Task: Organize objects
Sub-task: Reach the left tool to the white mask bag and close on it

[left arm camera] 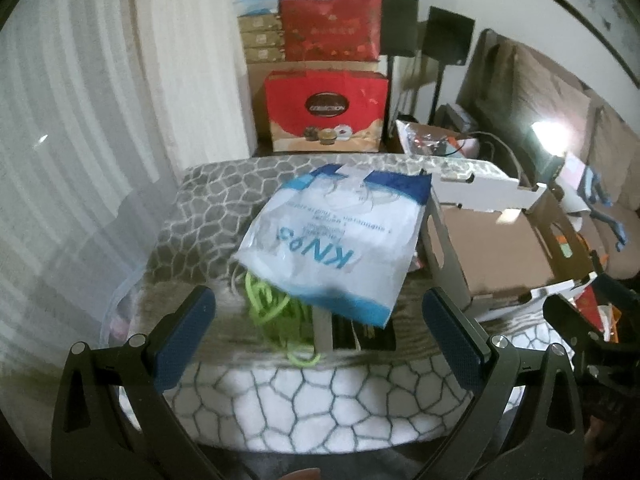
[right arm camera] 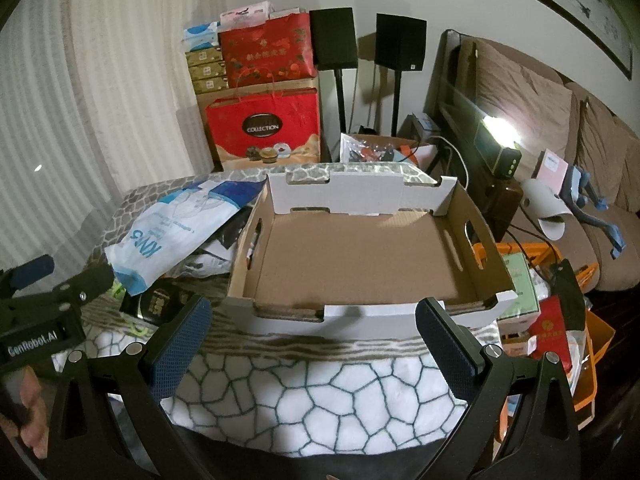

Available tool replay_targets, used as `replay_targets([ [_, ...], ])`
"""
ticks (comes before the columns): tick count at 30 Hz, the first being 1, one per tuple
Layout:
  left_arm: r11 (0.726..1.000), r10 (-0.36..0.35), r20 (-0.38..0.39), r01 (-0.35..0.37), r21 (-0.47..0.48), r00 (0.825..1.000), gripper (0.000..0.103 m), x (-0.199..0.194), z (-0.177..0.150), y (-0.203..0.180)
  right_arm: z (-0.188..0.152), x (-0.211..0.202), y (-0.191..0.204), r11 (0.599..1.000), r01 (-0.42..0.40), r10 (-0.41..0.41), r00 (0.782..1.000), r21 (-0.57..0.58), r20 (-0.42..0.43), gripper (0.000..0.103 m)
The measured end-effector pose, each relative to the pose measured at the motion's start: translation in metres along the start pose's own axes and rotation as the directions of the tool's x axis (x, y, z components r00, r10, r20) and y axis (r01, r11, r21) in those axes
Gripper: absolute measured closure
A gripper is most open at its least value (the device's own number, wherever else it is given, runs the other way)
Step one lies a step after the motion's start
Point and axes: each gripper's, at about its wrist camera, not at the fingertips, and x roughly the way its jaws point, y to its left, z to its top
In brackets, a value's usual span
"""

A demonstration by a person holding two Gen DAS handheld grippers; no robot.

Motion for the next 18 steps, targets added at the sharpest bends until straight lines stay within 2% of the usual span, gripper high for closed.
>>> replay_targets([
  [5, 1.0, -0.014, -0.027, 0.014, -0.011, 1.0, 0.0, 0.024, 0.027, 0.024, 0.009, 0.006, 0.002, 1.0, 0.001, -0.001, 1.0, -0.013, 0.001, 0.0],
  [10, 0.998, -0.059, -0.048, 0.057, -0.041, 0.997, 0.0, 0.046, 0.048, 0.048, 0.021, 0.013, 0.002, 0.999, -0.043, 0.043, 0.999, -0.024, -0.017, 0.0],
  [18, 0.987, -0.15, -0.156, 0.14, -0.074, 0.976, 0.0, 0.096, 0.06, 0.067, 0.043, 0.027, 0.01, 0.99, -0.136, 0.135, 0.99, -0.029, -0.043, 0.004],
])
